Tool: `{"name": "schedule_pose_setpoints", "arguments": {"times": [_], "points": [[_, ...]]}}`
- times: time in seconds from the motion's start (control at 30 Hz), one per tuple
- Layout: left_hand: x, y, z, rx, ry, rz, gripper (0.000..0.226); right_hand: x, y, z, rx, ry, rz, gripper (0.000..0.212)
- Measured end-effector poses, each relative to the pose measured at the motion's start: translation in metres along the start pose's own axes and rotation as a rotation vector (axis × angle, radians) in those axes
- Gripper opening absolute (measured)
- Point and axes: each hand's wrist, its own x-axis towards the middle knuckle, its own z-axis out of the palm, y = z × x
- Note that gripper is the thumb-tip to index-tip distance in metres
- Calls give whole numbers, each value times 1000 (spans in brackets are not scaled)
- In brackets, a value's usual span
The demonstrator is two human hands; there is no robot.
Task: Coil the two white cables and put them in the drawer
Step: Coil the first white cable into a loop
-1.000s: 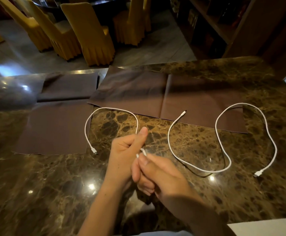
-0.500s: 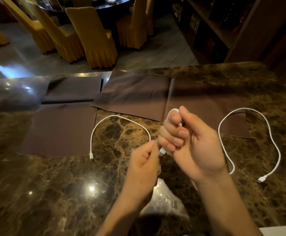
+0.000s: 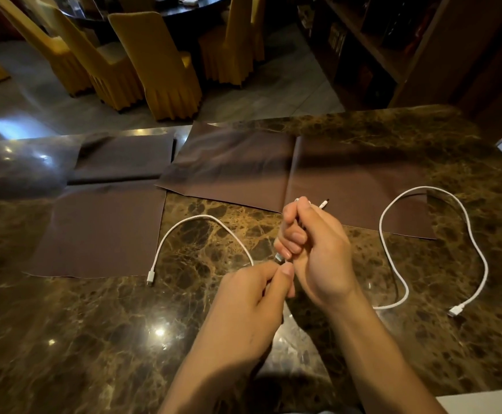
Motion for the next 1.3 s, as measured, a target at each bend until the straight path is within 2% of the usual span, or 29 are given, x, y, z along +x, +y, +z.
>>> {"name": "schedule_pose_setpoints", "arguments": {"times": [0.17, 0.23, 0.37, 0.53, 0.6, 0.7, 0.8, 0.9, 1.03, 1.2, 1.3], "points": [[-2, 1, 9, 44, -44, -3, 42, 15, -15, -5, 454, 103, 163, 34], [-2, -1, 13, 39, -57, -14, 42, 16, -15, -8, 528, 152, 184, 33], [1, -6, 4, 8, -38, -25, 42, 12, -4, -8, 272, 125, 129, 33], [7, -10, -15, 98, -22, 43, 45, 3, 23, -14, -374, 8, -46, 35], [11, -9, -20, 139, -24, 76, 49, -3, 33, -14, -558, -33, -93, 40], [19, -6, -35, 139, -2, 101, 51, -15, 42, -14, -670, -86, -88, 46], [35, -6, -50, 135, 72, 137, 56, -27, 45, -9, -699, -150, -17, 61], [50, -8, -53, 144, 103, 173, 61, -38, 47, 2, -654, -228, 66, 67], [59, -12, -48, 29, 110, 188, 65, -44, 41, 11, -563, -313, 125, 55], [55, -17, -32, -321, 76, 137, 61, -44, 14, 21, -259, -445, 152, 44], [41, -14, -14, -607, -6, -25, 68, -38, -1, 28, -14, -452, 174, 42]]}}
